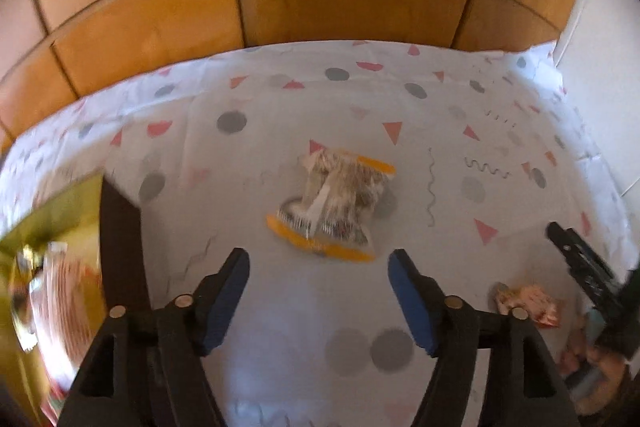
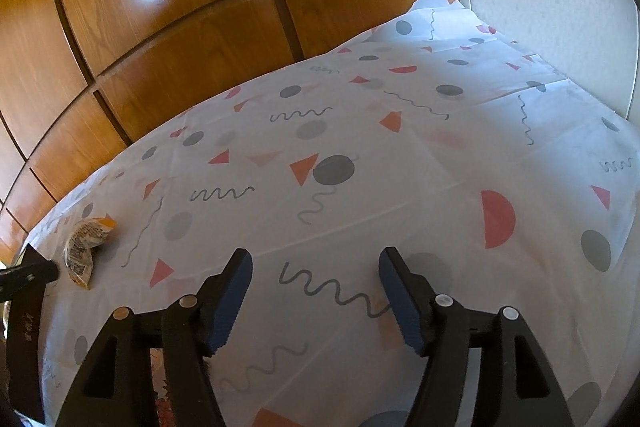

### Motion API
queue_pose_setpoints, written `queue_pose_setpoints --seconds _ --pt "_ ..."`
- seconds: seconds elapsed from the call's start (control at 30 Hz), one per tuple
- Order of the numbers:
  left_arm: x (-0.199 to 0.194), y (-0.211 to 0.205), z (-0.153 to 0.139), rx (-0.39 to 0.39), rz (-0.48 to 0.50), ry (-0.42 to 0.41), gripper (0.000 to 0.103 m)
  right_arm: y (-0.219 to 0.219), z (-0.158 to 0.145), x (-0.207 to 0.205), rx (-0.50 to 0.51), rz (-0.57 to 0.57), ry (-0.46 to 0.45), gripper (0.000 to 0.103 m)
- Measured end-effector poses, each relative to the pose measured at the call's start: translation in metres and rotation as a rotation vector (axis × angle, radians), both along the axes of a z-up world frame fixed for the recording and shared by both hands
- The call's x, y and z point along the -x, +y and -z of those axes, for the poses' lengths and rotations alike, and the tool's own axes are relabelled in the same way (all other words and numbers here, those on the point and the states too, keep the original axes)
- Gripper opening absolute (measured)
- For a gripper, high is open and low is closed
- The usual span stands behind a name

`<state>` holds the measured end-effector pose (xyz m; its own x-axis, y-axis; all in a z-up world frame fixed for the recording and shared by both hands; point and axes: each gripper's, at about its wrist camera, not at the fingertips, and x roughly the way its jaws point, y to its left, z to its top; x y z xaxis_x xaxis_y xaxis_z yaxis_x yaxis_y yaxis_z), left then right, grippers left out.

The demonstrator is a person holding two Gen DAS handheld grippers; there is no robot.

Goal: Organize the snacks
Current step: 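Grasp the clear puffed snack bag with the left tool and lift it, then grasp the floral cake packet with the right tool while the left tool carries the snack bag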

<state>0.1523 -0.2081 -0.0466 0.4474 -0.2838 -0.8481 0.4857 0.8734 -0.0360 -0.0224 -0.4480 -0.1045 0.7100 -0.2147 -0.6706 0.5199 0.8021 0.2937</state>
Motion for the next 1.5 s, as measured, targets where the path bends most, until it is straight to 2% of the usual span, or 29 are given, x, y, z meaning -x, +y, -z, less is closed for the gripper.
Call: queue_pose_setpoints --seconds 0.2,0.33,0.37,0.4,0.43,0.47,0.53,0.77,0.9,1.1,1.5 --pt "-0.026 -0.029 0.013 -0.058 0.075 -0.017 0.080 0.001 0.000 -0.001 0.000 -0.005 -0.004 0.070" --pt "-0.045 -0.049 0.034 -0.103 0.107 -0.004 0.079 0.001 0.001 -0.002 0.005 -0.005 0.001 0.071" --pt "-0.048 -0.052 0.041 -0.109 0.117 0.011 0.062 0.001 0.001 -0.001 0.005 -0.005 0.000 0.071" --pt "-0.048 -0.053 0.043 -0.103 0.125 0.012 0.060 0.001 0.001 -0.001 0.005 -0.005 -0.001 0.071" --pt "-0.047 -0.052 0.042 -0.080 0.124 -0.011 0.049 0.001 0.001 -0.002 0.005 -0.005 0.000 0.071" --pt "-0.044 -0.052 0.040 -0.080 0.119 -0.018 0.044 0.001 0.001 -0.002 0.006 -0.005 0.000 0.071" --pt "-0.033 -0.048 0.035 -0.075 0.109 -0.044 0.039 0.001 0.001 -0.001 0.004 -0.006 -0.002 0.071" --pt "0.036 -0.015 -0.002 -0.032 0.036 -0.215 0.039 0.001 0.001 -0.001 0.004 -0.006 -0.001 0.071" --pt "0.060 0.008 -0.018 -0.026 -0.025 -0.283 0.039 0.002 0.001 -0.001 0.008 -0.006 0.004 0.071" --pt "0.079 0.037 -0.031 -0.019 -0.096 -0.331 0.039 0.003 0.000 -0.003 0.020 -0.007 0.020 0.071" --pt "0.106 0.080 -0.041 -0.013 -0.138 -0.376 0.040 0.007 0.000 -0.007 0.054 -0.009 0.058 0.071"
